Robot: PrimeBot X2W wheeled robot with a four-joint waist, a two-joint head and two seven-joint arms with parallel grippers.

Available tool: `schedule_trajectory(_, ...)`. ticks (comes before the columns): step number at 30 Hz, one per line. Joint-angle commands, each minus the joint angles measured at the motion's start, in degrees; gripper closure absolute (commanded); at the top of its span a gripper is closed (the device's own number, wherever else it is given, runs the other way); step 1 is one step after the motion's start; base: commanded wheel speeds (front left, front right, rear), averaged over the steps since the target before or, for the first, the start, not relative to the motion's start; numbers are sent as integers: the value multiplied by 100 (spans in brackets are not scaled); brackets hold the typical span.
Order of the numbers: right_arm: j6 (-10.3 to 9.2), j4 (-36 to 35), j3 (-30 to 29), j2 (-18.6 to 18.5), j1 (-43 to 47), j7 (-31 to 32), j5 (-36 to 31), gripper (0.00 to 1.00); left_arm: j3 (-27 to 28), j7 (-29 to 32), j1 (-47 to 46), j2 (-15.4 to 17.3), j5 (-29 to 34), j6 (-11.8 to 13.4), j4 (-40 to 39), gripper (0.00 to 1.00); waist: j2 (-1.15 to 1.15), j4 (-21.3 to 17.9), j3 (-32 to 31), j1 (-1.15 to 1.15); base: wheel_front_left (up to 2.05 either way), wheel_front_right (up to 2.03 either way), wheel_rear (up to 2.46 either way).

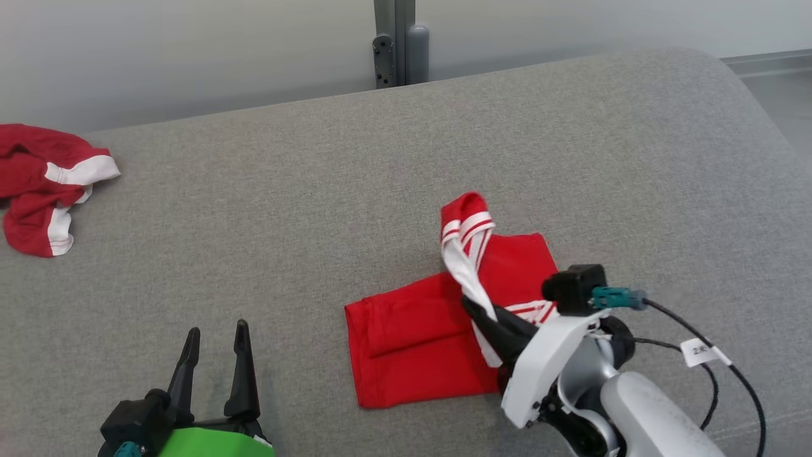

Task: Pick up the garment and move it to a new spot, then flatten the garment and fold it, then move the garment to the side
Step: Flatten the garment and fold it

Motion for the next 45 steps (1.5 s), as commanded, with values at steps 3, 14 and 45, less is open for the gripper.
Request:
schedule_trajectory(3,2,441,371,219,-229,-147,103,100,-4,5,-122,-21,-29,-44,14,0,0,154,18,0,0,0,0)
schedule_trajectory(14,2,2038,1114,570,-988,-653,564,70,-67,5,-246,-56,-26,-88,104,0,0,474,77,0,0,0,0)
schedule_trajectory(45,1,1786,-44,114,-659,-2351,212,0,-188,5,1,-89,136,-114,139,0,0,217,-113,0,0,0,0)
